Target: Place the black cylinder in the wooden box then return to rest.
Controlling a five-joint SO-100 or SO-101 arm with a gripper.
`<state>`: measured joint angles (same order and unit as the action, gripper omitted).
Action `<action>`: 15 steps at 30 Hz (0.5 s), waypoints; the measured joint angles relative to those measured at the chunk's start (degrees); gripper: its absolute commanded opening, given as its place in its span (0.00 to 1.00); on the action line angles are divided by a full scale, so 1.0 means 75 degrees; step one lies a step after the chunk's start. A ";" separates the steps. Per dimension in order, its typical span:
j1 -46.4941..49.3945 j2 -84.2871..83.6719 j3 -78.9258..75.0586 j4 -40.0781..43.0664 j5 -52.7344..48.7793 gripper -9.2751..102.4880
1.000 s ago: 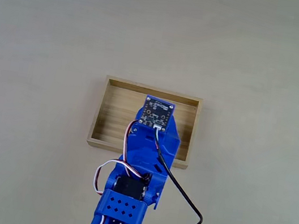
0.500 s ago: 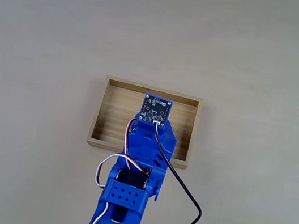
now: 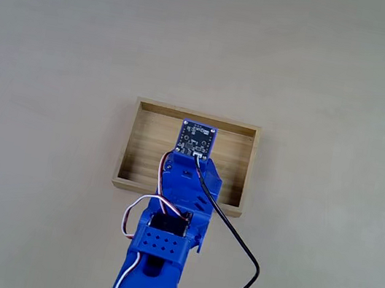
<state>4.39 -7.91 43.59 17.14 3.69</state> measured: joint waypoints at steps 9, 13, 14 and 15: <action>0.0000 0.0293 -0.0305 -0.0199 0.0000 0.23; 0.0000 0.0422 -0.0410 -0.0199 0.0070 0.23; 0.0000 0.0445 -0.0434 -0.0199 0.0094 0.23; 0.0000 0.0469 -0.0434 -0.0199 0.0105 0.23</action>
<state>4.39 -4.39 40.34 15.64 4.48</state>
